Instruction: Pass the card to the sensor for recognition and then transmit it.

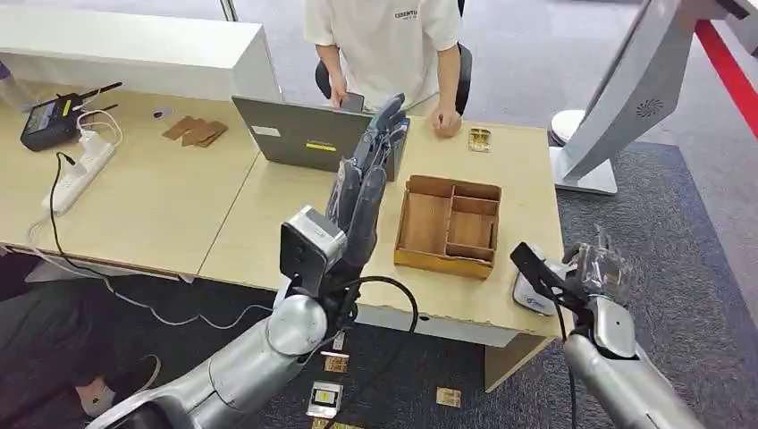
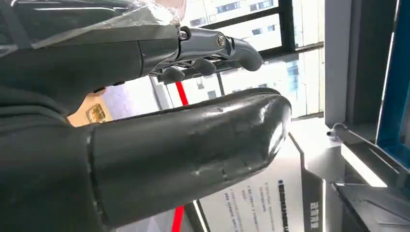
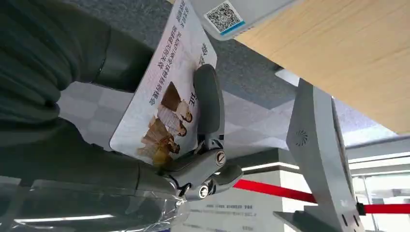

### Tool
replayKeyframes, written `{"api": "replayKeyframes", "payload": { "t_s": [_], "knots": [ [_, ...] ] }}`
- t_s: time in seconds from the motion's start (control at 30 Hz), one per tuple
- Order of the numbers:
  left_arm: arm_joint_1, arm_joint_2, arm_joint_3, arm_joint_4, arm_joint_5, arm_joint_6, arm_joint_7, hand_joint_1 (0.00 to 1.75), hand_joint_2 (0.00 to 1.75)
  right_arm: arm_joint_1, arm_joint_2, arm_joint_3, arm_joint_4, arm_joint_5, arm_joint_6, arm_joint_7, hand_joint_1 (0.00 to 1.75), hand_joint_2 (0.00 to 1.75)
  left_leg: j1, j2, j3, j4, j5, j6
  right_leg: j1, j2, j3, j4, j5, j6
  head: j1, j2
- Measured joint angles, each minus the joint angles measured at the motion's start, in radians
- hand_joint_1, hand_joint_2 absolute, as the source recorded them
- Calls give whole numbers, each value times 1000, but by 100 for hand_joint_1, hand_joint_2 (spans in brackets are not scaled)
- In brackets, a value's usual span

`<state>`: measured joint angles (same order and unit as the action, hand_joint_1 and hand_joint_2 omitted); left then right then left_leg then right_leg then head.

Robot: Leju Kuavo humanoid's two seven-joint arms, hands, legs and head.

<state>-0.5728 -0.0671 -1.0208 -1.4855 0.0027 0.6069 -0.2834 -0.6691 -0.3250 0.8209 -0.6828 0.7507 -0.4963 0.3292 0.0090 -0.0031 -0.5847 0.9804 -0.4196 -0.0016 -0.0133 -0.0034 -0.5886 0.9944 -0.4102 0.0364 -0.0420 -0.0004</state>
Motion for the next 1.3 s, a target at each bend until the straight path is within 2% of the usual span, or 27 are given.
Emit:
{"api": "replayKeyframes", "payload": {
  "t_s": [1.03, 1.3],
  "knots": [
    [0, 0, -6, 0, 3, -8, 8, 0, 0, 41, 22, -6, 83, -44, 4, -8, 175, 175, 0, 0, 3, 0, 0, 0, 0, 0, 3, 0, 0, 0, 0, 0],
    [0, 0, -7, 0, 2, -15, 11, 0, 0, 34, 26, -11, 96, -52, -49, -23, 175, 175, 0, 0, 3, 0, 0, 0, 0, 0, 3, 0, 1, 1, 0, 0]
  ]
}}
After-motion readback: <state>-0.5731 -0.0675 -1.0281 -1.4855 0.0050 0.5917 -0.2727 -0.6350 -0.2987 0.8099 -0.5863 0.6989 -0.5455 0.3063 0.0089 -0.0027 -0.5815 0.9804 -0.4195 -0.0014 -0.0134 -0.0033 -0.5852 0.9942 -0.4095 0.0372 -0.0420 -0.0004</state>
